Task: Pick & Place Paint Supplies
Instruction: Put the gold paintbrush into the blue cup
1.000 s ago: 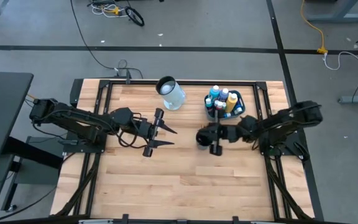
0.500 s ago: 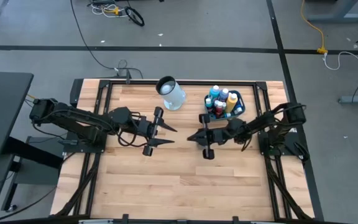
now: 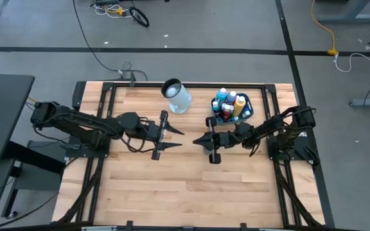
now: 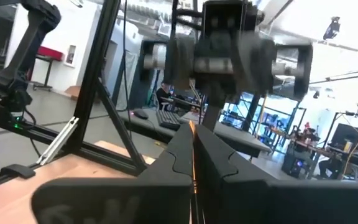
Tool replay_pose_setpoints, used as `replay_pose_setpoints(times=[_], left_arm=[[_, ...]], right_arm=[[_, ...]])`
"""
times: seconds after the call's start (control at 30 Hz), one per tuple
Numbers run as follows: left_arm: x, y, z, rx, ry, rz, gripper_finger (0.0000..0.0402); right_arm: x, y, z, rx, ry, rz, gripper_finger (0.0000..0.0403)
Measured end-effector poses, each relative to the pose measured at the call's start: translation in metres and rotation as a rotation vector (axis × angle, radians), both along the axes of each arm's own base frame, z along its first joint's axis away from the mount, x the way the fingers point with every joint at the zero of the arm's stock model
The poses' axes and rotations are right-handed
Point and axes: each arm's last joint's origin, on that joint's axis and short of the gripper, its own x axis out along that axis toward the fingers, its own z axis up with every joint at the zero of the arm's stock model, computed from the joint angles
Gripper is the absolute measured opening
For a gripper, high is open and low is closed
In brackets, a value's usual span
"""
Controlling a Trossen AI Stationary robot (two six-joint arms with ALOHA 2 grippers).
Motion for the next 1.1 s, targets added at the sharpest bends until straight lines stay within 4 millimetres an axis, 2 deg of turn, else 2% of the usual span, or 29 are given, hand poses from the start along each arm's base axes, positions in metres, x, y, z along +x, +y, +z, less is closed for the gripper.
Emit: replay_pose_setpoints(times=[0.13, 0.3, 0.4, 0.5, 0.67, 0.83, 1.1], left_arm=[[0.009, 0.006, -0.027, 0.038, 0.181, 0.208, 0.0189], [0.034, 0.017, -0.082, -0.008, 0.352, 0.336, 0.0189], [0.051, 0.019, -0.104, -0.021, 0.303, 0.294, 0.0189], [0.063, 0.019, -0.114, -0.045, 0.189, 0.238, 0.0189], [0.068, 0.021, -0.111, -0.054, 0.052, 0.265, 0.0189], [0.064, 0.019, -0.096, -0.013, -0.010, 0.266, 0.0185], [0.043, 0.011, -0.061, 0.044, 0.052, 0.262, 0.0170]], right_arm=[[0.000, -0.001, 0.000, 0.008, 0.000, -0.020, 0.0004], [0.001, -0.001, 0.002, 0.012, -0.005, -0.023, 0.0004], [0.003, -0.001, 0.004, 0.029, -0.013, -0.018, 0.0005], [0.005, -0.001, 0.007, 0.033, -0.024, -0.014, 0.0005], [0.006, -0.001, 0.008, 0.036, -0.029, -0.015, 0.0005], [0.006, -0.001, 0.008, 0.038, -0.029, -0.014, 0.0005], [0.007, -0.001, 0.006, 0.065, 0.003, -0.005, 0.0006]])
